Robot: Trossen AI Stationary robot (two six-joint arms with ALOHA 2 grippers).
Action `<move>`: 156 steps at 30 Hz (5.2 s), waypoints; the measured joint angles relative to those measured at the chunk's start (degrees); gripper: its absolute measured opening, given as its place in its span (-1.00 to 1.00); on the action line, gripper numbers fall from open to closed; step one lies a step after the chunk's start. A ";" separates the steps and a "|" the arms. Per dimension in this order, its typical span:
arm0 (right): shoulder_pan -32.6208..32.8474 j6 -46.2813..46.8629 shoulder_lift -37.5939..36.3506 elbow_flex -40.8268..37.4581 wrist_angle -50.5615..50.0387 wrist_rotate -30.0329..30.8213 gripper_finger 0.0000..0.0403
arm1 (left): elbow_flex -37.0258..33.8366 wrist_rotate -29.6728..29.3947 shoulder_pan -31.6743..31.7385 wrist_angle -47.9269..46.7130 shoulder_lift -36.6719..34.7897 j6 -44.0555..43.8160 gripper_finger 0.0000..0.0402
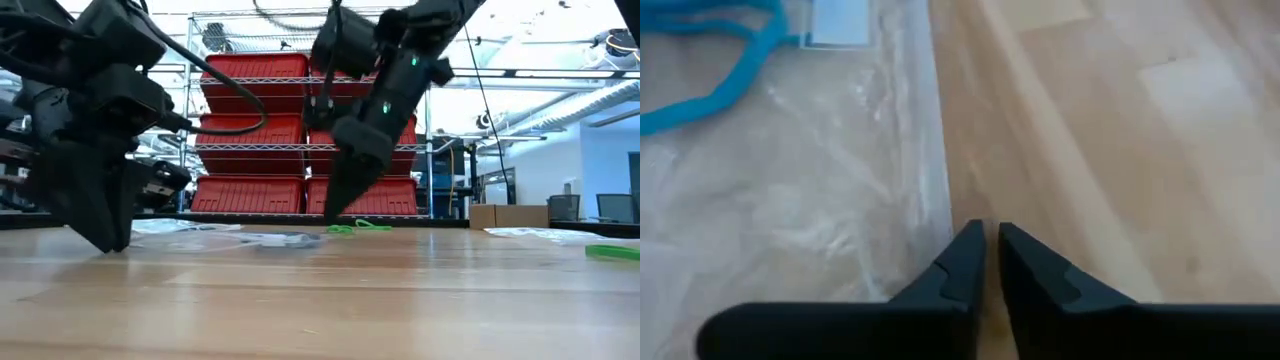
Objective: Sort rubber bands
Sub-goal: Put the blue rubber band into the bottom left transparent zip bag
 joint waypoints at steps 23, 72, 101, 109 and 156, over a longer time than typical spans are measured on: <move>9.88 8.73 -3.37 -0.09 -2.38 -2.10 -1.00 | -0.09 -10.87 5.48 -12.73 -21.41 0.02 -0.97; 8.25 21.82 -1.77 -0.42 -14.64 13.02 -1.00 | 8.06 -13.04 5.62 -2.62 6.02 10.63 -0.97; 7.98 21.55 -1.26 -0.35 -6.84 -0.98 -1.00 | 6.09 3.87 3.23 -27.68 -6.97 1.56 -0.97; 8.01 21.51 -1.43 -0.36 -8.31 -0.54 -1.00 | 7.24 -14.25 2.24 -34.90 -6.89 2.00 -0.97; 17.25 23.92 -27.33 -13.11 -34.62 12.20 -1.00 | 15.43 -16.74 -2.93 -26.13 -4.41 19.50 -0.97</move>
